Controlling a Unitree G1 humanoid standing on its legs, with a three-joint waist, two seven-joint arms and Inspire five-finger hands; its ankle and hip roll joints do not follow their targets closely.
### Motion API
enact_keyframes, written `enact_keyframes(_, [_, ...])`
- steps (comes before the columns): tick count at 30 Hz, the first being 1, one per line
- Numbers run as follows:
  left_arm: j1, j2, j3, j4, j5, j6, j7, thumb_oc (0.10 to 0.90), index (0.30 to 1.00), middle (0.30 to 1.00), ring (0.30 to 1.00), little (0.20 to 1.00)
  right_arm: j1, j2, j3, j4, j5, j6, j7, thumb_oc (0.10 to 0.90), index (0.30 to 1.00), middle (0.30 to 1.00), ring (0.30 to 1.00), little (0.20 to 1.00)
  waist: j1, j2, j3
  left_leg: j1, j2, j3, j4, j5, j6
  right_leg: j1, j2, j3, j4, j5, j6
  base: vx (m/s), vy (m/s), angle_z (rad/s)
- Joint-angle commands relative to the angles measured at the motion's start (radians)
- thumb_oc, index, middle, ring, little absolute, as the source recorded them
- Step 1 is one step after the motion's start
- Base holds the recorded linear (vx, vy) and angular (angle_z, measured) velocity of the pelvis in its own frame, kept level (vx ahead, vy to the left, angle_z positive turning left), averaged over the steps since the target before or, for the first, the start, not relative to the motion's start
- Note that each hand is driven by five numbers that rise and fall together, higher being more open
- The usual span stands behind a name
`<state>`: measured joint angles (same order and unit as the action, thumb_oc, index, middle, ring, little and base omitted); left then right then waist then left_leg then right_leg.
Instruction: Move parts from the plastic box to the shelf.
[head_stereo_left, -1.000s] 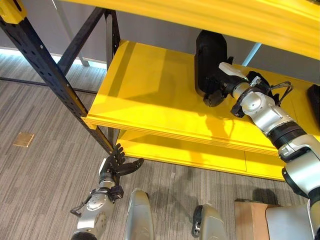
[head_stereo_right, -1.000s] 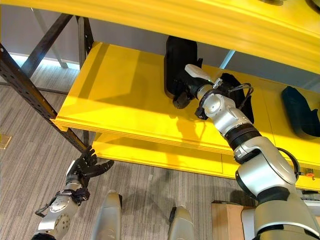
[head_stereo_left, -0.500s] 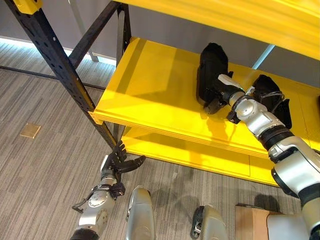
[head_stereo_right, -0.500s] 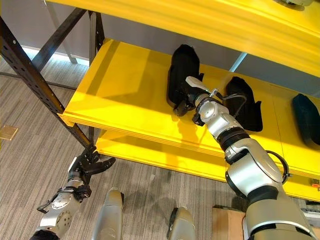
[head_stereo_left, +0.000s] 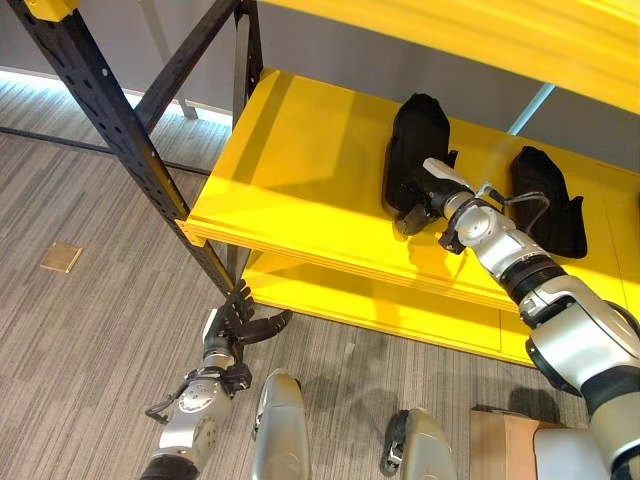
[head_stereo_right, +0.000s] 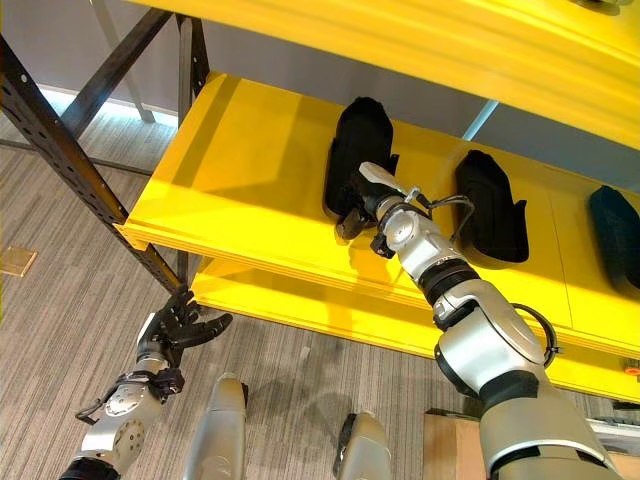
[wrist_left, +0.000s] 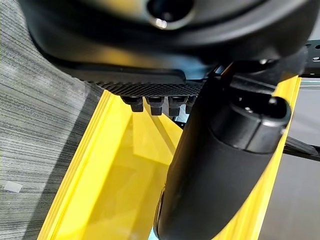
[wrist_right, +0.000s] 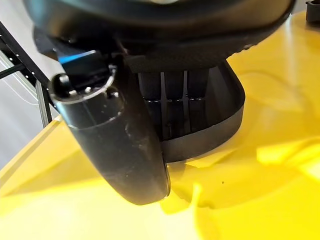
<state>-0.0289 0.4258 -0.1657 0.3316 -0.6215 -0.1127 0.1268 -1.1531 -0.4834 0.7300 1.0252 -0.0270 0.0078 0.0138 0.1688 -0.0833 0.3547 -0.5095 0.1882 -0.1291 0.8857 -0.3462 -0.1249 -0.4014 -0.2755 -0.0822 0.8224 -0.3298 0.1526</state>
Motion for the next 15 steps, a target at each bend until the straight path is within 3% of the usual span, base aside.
enact_keyframes(1, [-0.065,0.046,-0.044,-0.09,0.026,-0.092,0.0,0.9,1.0,1.0,1.0,1.0,-0.066,-0.013,-0.093,0.025,0.011,-0.035,-0.071,0.4,0.3,0.3,0.3,0.3,0.015,0.015,-0.049,-0.009,0.008,-0.057,0.014,-0.043,0.05,0.082,0.008,-0.018,0.041,-0.077,-0.078,0.0,0.0,0.0])
enact_keyframes(15, [-0.068,0.042,-0.043,-0.086,0.037,-0.093,0.001,0.9,1.0,1.0,1.0,1.0,-0.026,-0.016,-0.096,0.056,-0.037,-0.032,-0.068,0.4,0.3,0.3,0.3,0.3,0.008,0.034,-0.035,-0.025,0.002,-0.056,0.004,-0.028,0.048,0.06,0.004,-0.017,0.043,-0.073,-0.08,0.0,0.0,0.0])
